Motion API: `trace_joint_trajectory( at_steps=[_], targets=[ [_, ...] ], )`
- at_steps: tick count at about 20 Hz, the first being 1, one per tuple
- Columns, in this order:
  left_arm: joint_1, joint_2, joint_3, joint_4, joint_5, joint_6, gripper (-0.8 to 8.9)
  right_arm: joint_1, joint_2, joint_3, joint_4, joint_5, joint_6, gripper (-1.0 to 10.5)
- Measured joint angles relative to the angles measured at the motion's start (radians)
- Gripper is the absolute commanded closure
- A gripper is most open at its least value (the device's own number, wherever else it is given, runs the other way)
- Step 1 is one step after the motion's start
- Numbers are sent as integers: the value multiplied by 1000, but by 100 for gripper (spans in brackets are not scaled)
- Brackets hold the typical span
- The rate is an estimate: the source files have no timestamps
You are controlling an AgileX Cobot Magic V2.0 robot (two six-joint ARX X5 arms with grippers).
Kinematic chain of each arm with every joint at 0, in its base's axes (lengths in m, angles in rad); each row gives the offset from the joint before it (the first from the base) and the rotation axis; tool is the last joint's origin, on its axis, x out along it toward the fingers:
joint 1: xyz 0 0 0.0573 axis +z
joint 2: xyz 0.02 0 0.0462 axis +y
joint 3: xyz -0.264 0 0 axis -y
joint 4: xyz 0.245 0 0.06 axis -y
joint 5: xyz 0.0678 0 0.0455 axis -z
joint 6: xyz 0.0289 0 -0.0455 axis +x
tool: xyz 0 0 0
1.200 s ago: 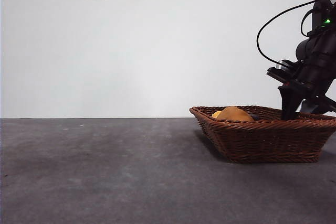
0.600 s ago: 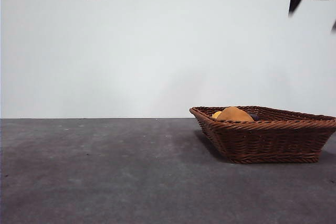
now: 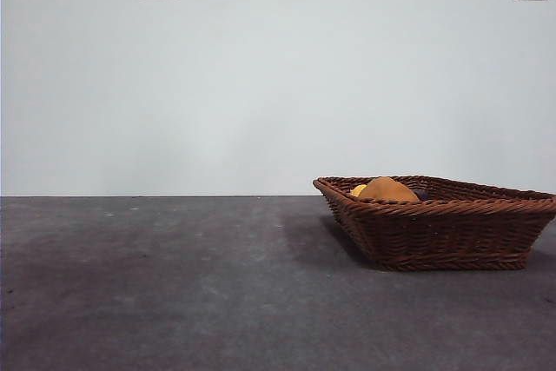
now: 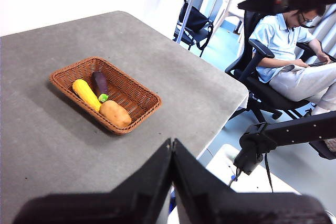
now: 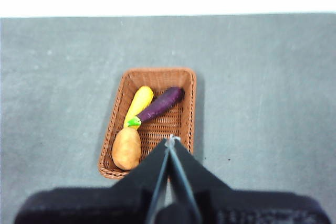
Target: Help me put the vegetables on the table into the basket
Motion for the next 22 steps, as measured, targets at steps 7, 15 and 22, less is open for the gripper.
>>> trace_joint_trajectory(
  at_steps=[7, 15, 22],
  targets=[
    [0, 40, 0, 0, -2, 0, 826, 0, 35, 0, -8, 3, 0, 946],
    [45, 142, 0, 0, -3, 42, 826, 0, 161, 0, -8, 7, 0, 946],
    [492, -8, -229, 118, 112, 492, 816, 0, 363, 0, 6, 8, 0, 946]
  ],
)
